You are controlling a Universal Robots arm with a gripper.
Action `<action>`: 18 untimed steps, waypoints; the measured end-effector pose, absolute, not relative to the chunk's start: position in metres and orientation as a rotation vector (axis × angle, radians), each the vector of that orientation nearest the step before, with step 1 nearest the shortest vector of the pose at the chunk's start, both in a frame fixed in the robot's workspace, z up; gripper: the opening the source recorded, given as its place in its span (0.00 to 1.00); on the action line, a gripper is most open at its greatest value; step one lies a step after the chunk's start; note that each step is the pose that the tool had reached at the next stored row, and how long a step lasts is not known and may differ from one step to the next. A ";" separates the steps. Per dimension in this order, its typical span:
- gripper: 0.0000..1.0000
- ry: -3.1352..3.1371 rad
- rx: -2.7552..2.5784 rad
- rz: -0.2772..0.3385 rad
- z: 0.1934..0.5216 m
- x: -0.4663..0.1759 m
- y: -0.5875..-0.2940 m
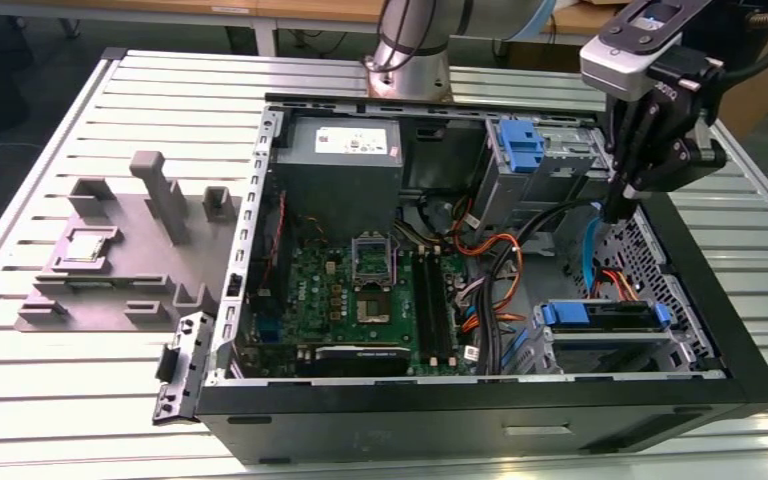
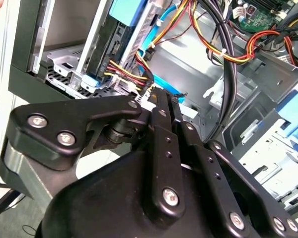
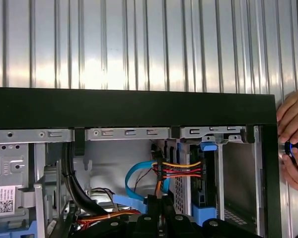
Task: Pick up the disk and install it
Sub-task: 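Insert the second disk wire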
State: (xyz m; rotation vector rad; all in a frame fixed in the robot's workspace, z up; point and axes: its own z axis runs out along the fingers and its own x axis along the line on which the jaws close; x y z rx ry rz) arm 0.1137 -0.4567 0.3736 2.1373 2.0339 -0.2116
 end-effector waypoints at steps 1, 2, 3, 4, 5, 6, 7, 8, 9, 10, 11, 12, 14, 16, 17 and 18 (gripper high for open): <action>0.17 2.034 2.137 -0.212 0.374 0.114 -0.456; 0.17 2.034 2.137 -0.212 0.374 0.114 -0.456; 0.17 2.034 2.137 -0.212 0.374 0.114 -0.455; 0.17 2.034 2.137 -0.212 0.374 0.114 -0.455; 0.17 2.033 2.136 -0.213 0.374 0.114 -0.454; 0.17 2.033 2.136 -0.214 0.374 0.114 -0.454; 0.17 2.032 2.136 -0.214 0.374 0.114 -0.453; 0.17 2.032 2.136 -0.215 0.374 0.114 -0.452; 0.17 2.032 2.135 -0.215 0.374 0.114 -0.452; 0.17 2.032 2.135 -0.215 0.375 0.114 -0.452; 0.17 2.032 2.136 -0.215 0.375 0.114 -0.452; 0.17 2.032 2.136 -0.215 0.375 0.114 -0.451; 0.17 2.026 2.129 -0.226 0.375 0.114 -0.451; 0.17 2.013 2.115 -0.248 0.374 0.114 -0.450; 0.17 2.008 2.109 -0.258 0.373 0.114 -0.450; 0.17 2.002 2.103 -0.267 0.373 0.114 -0.449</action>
